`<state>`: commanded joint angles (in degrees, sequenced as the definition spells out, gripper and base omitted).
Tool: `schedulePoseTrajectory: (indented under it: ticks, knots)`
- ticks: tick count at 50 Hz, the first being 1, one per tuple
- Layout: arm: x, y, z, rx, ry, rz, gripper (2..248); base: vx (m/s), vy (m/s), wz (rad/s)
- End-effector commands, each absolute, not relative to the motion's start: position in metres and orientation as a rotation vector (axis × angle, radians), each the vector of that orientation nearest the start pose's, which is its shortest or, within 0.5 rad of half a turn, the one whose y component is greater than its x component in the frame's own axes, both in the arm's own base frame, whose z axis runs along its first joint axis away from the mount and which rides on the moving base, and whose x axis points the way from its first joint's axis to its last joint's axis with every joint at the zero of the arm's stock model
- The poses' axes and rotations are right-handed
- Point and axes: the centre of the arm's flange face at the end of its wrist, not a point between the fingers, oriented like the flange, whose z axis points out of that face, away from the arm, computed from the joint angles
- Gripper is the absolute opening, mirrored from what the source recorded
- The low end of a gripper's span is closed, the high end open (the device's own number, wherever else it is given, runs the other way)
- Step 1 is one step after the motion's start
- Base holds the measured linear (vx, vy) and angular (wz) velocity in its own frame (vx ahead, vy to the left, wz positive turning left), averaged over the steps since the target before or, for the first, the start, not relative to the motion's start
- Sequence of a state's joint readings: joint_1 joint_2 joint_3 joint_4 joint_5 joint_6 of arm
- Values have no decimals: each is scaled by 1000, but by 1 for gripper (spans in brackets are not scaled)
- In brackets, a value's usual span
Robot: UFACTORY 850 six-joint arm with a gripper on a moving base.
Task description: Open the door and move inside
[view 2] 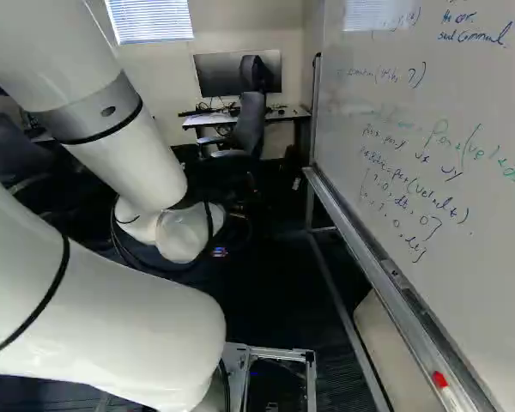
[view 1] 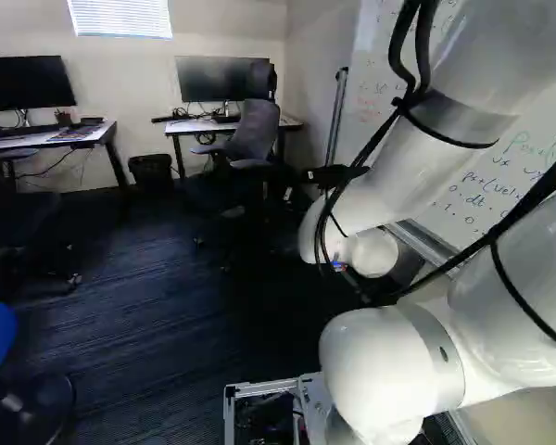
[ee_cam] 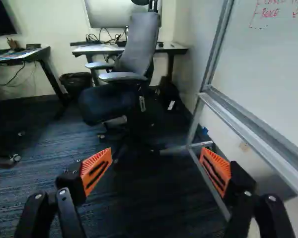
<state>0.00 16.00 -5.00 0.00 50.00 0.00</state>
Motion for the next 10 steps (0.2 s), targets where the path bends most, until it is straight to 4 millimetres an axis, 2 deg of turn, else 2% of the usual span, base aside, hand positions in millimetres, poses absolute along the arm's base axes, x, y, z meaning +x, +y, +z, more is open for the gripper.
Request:
schedulePoseTrajectory:
  ticks: [10]
  knots:
    - [270,0,366,-2558,0,-1824,247,0,0,0]
